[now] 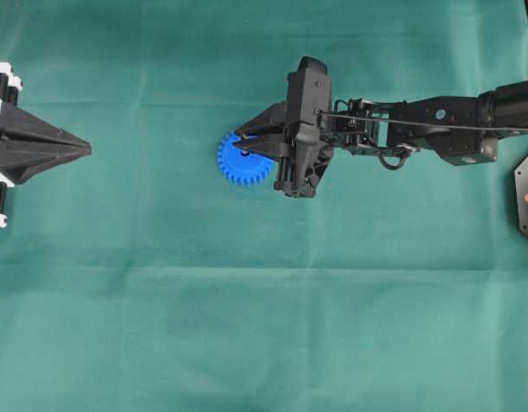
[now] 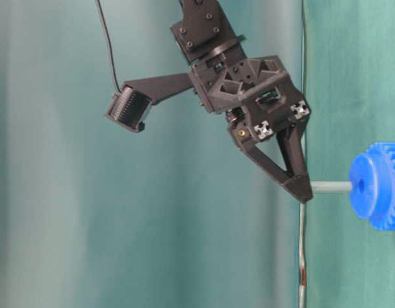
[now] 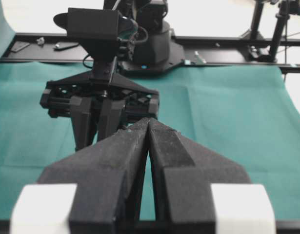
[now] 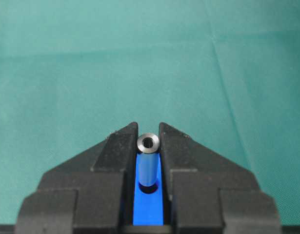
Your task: Insert the shaft placed at a random location into the center hole of the medium gear at another random location.
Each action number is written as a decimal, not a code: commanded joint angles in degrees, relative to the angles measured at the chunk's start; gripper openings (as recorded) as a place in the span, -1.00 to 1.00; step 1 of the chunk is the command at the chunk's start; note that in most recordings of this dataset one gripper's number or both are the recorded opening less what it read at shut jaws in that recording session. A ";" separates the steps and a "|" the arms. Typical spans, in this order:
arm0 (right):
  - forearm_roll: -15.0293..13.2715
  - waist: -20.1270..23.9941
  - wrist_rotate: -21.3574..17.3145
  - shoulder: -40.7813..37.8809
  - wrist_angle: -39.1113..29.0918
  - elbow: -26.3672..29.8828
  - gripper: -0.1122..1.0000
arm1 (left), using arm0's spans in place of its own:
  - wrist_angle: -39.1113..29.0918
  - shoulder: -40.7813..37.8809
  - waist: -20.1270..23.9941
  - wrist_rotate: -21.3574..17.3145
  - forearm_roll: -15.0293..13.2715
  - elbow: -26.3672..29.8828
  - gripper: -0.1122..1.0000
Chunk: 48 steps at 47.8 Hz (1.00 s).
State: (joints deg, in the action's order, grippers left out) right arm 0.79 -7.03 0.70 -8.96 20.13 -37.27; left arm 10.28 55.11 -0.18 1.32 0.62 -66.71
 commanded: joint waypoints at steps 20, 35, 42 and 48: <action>0.18 -0.18 -0.62 -1.32 2.11 0.62 -0.56 | 0.35 -0.35 0.00 0.09 0.09 0.88 -0.80; 0.53 -0.18 -0.62 -3.34 2.90 0.62 -0.56 | 0.35 -0.35 0.09 0.09 0.09 0.88 -0.80; 0.53 -0.18 -0.79 -4.39 3.08 0.62 -0.56 | 0.35 -0.35 0.09 0.09 0.09 0.88 -0.80; 0.53 -0.18 -0.79 -4.66 3.16 0.62 -0.56 | 0.35 -0.35 0.09 0.09 0.09 0.79 -0.80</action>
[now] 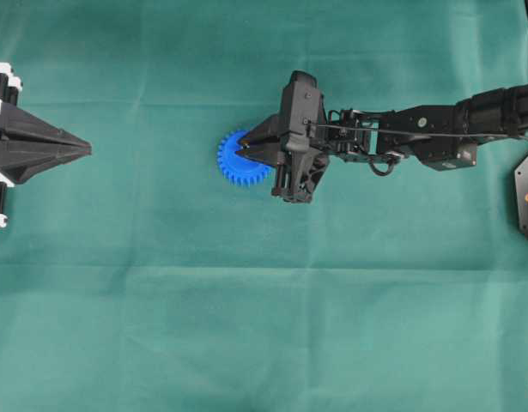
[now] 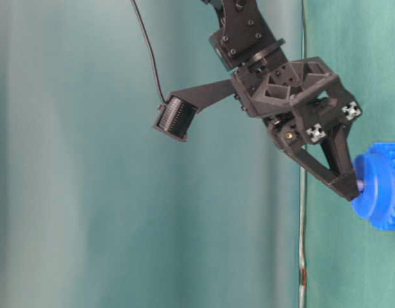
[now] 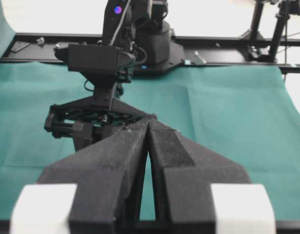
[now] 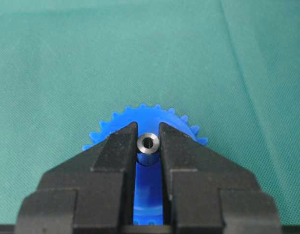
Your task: Insert the shaft placed at a random location into the center hole of the medium gear at another random location.
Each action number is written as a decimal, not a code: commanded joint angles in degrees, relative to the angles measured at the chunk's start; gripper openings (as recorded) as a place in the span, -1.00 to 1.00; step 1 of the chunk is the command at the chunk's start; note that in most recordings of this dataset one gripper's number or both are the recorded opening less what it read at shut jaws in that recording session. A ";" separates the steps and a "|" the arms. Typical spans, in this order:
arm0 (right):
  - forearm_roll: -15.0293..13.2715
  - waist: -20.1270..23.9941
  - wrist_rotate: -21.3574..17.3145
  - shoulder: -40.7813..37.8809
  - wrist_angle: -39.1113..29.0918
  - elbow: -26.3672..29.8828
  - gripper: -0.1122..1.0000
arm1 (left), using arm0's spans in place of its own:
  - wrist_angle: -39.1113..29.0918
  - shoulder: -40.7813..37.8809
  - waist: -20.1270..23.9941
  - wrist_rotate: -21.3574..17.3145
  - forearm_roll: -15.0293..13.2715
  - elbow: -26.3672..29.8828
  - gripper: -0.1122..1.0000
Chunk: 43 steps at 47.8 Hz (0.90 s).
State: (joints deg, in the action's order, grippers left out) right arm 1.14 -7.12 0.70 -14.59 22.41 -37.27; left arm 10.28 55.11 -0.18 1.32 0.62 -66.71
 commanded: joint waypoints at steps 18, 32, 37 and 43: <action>0.18 0.00 -0.70 0.88 0.53 0.44 -0.56 | 0.35 -0.35 0.09 0.09 0.09 0.88 -0.80; 0.18 -0.09 -0.79 0.88 0.44 0.53 -0.55 | 0.35 -0.35 0.00 0.09 0.09 0.79 -0.80; 0.18 0.00 -0.79 0.88 0.44 0.53 -0.52 | 0.26 -0.35 0.00 0.09 0.09 0.79 -0.80; 0.18 0.00 -0.88 0.88 0.44 0.53 0.03 | 0.35 -0.35 0.00 0.09 0.09 0.88 -0.80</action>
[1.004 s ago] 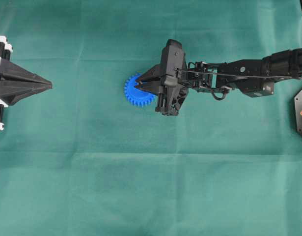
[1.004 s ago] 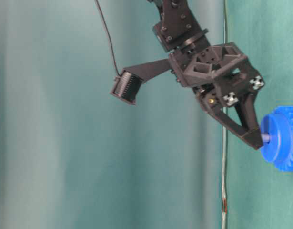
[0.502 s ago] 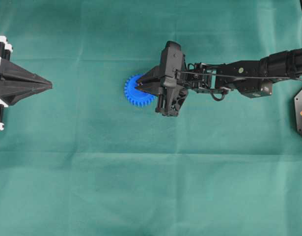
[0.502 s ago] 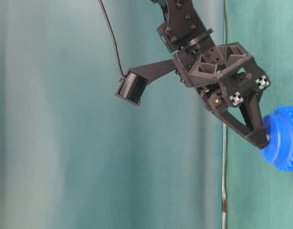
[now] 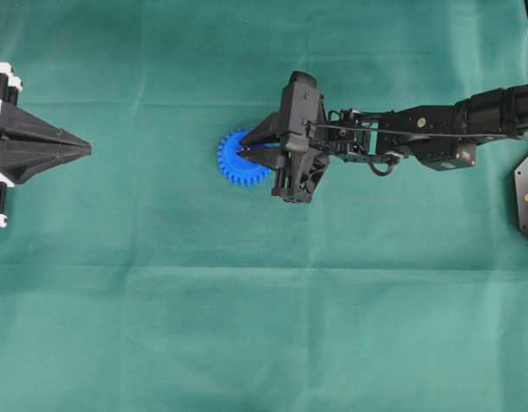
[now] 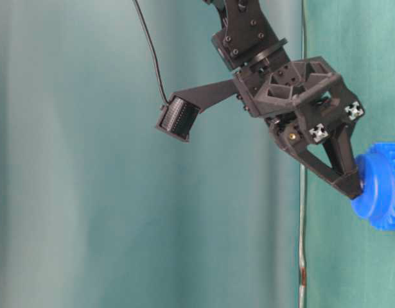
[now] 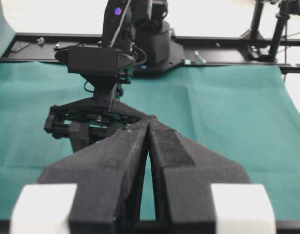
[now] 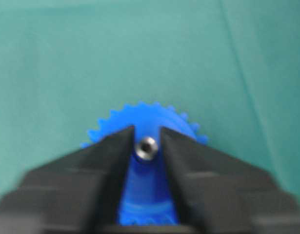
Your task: Insert the shaft placed at a random location into the center hole of the medium gear at another random location.
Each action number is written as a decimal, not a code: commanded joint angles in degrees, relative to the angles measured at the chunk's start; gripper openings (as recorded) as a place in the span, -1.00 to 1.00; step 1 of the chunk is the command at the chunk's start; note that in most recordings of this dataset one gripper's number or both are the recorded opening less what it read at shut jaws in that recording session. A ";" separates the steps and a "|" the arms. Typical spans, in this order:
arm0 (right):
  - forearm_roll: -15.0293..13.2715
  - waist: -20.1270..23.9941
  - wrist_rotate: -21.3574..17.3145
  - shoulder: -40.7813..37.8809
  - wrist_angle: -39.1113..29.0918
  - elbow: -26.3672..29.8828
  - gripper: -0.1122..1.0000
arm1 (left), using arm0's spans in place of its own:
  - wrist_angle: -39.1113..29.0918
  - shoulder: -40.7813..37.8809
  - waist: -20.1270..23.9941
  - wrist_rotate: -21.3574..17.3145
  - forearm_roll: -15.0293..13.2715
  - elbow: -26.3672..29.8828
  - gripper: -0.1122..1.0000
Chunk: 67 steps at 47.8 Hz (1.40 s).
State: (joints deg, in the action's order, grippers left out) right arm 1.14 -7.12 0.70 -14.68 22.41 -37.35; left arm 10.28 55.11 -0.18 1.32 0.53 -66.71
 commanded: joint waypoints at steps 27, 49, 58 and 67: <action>0.18 0.35 -0.97 4.39 0.00 0.35 0.65 | 0.35 -0.35 0.09 0.09 0.18 0.88 -0.80; 0.18 0.35 -0.97 12.74 -3.43 -3.34 0.65 | 0.35 -0.35 0.09 0.09 0.18 0.97 -0.80; 0.18 0.35 -1.05 16.17 -3.52 -6.59 0.65 | 0.35 -0.35 0.09 0.09 0.18 0.97 -0.80; 0.44 0.26 -1.05 19.25 -3.78 -9.58 0.65 | 0.35 -0.35 0.00 0.09 0.18 0.97 -0.80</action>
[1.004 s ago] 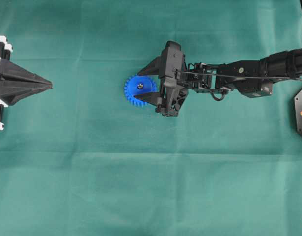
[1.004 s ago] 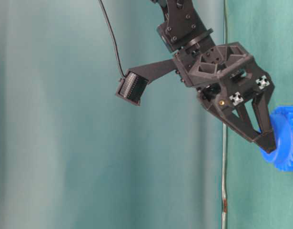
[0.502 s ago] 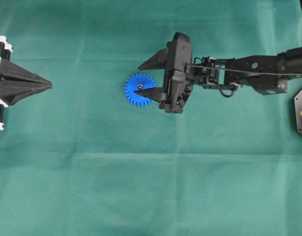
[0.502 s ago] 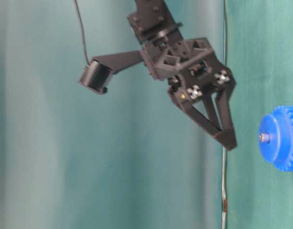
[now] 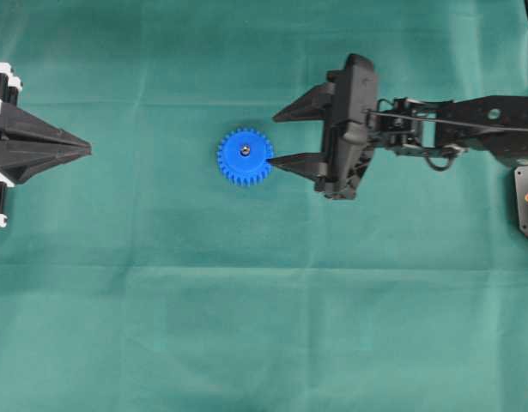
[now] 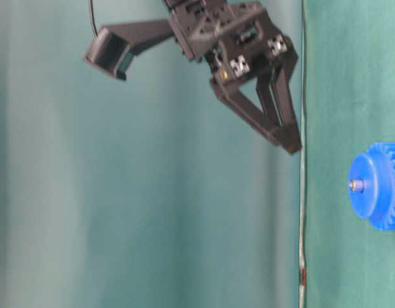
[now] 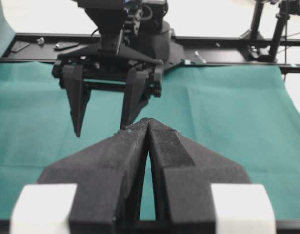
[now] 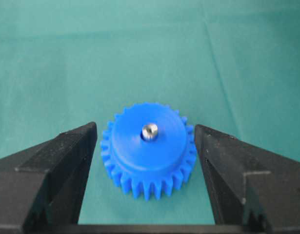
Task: Insert the shaft placed at a random location into the center hole of the medium gear at another random location.
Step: 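Open the right gripper and withdraw it right, away from the gear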
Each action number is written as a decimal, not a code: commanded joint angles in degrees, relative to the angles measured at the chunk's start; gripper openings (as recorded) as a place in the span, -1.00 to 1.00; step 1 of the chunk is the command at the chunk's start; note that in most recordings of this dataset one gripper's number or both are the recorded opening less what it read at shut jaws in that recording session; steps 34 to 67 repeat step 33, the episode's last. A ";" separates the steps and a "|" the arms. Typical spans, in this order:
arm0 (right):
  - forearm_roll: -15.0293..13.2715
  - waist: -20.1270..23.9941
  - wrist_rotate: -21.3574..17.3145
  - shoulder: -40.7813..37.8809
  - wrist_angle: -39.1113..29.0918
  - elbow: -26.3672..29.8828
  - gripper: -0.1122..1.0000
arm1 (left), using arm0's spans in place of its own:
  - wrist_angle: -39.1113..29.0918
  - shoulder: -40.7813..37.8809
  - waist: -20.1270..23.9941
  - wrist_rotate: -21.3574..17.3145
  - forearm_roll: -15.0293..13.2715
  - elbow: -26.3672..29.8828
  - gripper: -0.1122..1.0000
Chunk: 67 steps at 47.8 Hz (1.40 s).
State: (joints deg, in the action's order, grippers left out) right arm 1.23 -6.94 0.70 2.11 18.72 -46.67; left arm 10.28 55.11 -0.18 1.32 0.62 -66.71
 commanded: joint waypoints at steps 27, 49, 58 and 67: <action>0.35 0.18 -1.05 3.96 -0.79 -2.20 0.65 | 0.35 -0.26 0.00 0.09 0.09 0.97 -0.80; 0.35 0.18 -1.05 3.96 -0.79 -2.20 0.65 | 0.35 -0.35 0.00 0.09 0.09 0.88 -0.80; 0.35 0.18 -1.05 3.96 -0.79 -2.20 0.65 | 0.35 -0.35 0.00 0.09 0.09 0.88 -0.80; 0.35 0.18 -1.05 3.96 -0.79 -2.20 0.65 | 0.35 -0.35 0.00 0.09 0.09 0.88 -0.80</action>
